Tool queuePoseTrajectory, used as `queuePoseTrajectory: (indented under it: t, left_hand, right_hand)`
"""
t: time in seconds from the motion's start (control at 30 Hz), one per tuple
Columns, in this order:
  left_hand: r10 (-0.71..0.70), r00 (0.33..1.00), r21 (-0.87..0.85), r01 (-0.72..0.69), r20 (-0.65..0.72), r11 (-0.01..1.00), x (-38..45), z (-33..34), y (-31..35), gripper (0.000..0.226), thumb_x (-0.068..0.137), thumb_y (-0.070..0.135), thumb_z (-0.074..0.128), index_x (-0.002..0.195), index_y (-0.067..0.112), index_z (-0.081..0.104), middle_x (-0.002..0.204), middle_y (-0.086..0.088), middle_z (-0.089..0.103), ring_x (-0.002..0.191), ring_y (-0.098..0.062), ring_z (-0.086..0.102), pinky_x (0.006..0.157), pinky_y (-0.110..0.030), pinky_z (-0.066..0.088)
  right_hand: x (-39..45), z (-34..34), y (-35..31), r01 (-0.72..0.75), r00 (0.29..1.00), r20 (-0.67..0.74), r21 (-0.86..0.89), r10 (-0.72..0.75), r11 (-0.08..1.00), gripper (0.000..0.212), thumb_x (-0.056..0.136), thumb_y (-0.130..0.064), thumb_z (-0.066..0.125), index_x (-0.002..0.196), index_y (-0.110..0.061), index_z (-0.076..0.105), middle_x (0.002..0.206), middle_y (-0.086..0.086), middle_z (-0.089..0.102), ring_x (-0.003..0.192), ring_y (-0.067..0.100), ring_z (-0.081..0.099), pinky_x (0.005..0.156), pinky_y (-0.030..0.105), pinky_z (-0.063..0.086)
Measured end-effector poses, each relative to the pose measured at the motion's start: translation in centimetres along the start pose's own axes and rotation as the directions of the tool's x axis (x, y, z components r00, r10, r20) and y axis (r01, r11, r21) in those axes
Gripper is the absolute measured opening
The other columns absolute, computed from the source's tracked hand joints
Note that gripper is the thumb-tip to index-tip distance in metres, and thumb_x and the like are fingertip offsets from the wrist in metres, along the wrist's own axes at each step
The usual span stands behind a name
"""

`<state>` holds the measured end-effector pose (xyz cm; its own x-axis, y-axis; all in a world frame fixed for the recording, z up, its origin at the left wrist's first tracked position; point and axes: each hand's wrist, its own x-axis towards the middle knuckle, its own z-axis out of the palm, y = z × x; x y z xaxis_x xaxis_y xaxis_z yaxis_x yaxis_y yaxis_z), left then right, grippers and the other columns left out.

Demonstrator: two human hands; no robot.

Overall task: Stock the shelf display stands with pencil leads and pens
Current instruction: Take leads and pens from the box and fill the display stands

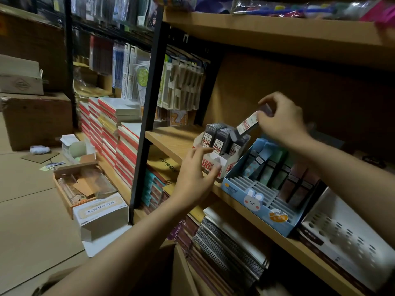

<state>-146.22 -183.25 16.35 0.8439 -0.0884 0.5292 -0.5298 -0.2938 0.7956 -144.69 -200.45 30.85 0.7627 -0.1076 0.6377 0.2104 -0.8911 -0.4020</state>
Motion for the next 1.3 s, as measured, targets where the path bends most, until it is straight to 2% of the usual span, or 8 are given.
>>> queuePoseTrajectory:
  t: [0.1,0.2,0.37,0.53,0.7,0.83,1.0,1.3]
  left_hand:
    - [-0.171,0.98,-0.338,0.196,0.102,0.921,0.6,-0.5,1.7,0.042,0.092,0.031,0.061,0.131,0.017,0.054,0.123,0.002,0.059,0.109,-0.009,0.059,0.089,-0.026,0.053]
    - [-0.216,0.935,-0.668,0.353,0.282,0.656,0.5,-0.6,3.4,0.034,0.095,0.029,0.055,0.124,0.013,0.059,0.112,-0.001,0.067,0.091,-0.007,0.068,0.073,-0.019,0.054]
    - [-0.293,0.896,-0.781,0.436,0.333,0.447,0.1,0.1,5.0,0.031,0.1,0.02,0.046,0.125,0.001,0.05,0.115,-0.015,0.065,0.098,-0.019,0.069,0.086,-0.033,0.057]
    - [-0.281,0.932,-0.638,0.363,0.23,0.679,-0.4,0.2,4.7,0.024,0.101,0.014,0.046,0.122,0.004,0.053,0.111,-0.015,0.064,0.098,-0.025,0.065,0.084,-0.039,0.057]
    - [-0.139,0.967,-0.488,0.228,0.212,0.842,-0.5,-0.4,4.5,0.015,0.099,0.016,0.049,0.11,0.018,0.06,0.101,-0.002,0.066,0.084,-0.007,0.068,0.064,-0.018,0.054]
    - [-0.006,0.997,-0.174,0.019,0.075,0.985,0.0,-0.6,3.8,0.022,0.098,0.023,0.05,0.12,0.024,0.055,0.118,0.003,0.058,0.107,-0.008,0.059,0.082,-0.022,0.054]
    - [0.162,0.961,0.477,-0.253,0.224,0.842,0.4,-1.2,0.7,0.065,0.094,0.037,0.055,0.15,0.029,0.022,0.161,0.003,0.01,0.147,-0.018,0.009,0.117,-0.04,0.02]
    - [0.045,0.957,0.491,-0.187,0.287,0.85,0.8,0.0,-1.2,0.064,0.095,0.049,0.047,0.15,0.035,0.017,0.162,0.006,0.007,0.149,-0.02,0.0,0.119,-0.045,0.011]
  right_hand:
    - [-1.6,-1.6,-0.5,-0.116,0.993,0.039,0.282,0.11,0.952,0.019,0.093,-0.009,0.06,0.104,-0.02,0.05,0.1,0.006,0.061,0.07,0.015,0.07,0.058,0.021,0.058]
    - [-4.7,-1.4,-1.0,-0.328,0.944,0.223,0.571,0.243,0.752,0.015,0.093,-0.003,0.06,0.097,-0.012,0.049,0.103,0.017,0.062,0.074,0.02,0.074,0.065,0.024,0.06]
    - [-9.4,0.6,-0.7,-0.381,0.913,0.332,0.476,0.239,0.793,0.016,0.083,-0.009,0.074,0.089,-0.011,0.059,0.095,0.013,0.069,0.078,0.02,0.072,0.066,0.026,0.058]
    - [-9.7,0.1,-1.1,-0.123,0.947,0.315,0.16,0.067,0.979,0.021,0.076,-0.029,0.081,0.083,-0.025,0.062,0.083,-0.005,0.07,0.079,0.008,0.067,0.072,0.026,0.055]
    - [-7.1,-0.4,-2.1,-0.04,0.97,0.243,0.262,-0.025,0.964,0.025,0.083,-0.029,0.075,0.103,-0.027,0.06,0.093,-0.007,0.068,0.082,0.01,0.068,0.077,0.036,0.059]
    - [-4.5,-0.6,-2.2,0.035,0.976,0.204,0.189,-0.074,0.981,0.016,0.083,-0.018,0.075,0.093,-0.027,0.066,0.088,-0.008,0.069,0.081,0.01,0.068,0.079,0.039,0.06]
    - [0.2,-1.2,-1.7,0.012,0.999,-0.037,0.026,-0.011,1.0,0.012,0.084,-0.022,0.072,0.092,-0.022,0.062,0.091,-0.004,0.065,0.078,0.006,0.06,0.064,0.015,0.051]
    - [0.4,2.9,-0.3,-0.014,0.992,0.123,-0.196,0.038,0.981,0.015,0.079,-0.021,0.079,0.087,-0.019,0.066,0.09,0.002,0.067,0.086,0.017,0.062,0.067,0.027,0.052]
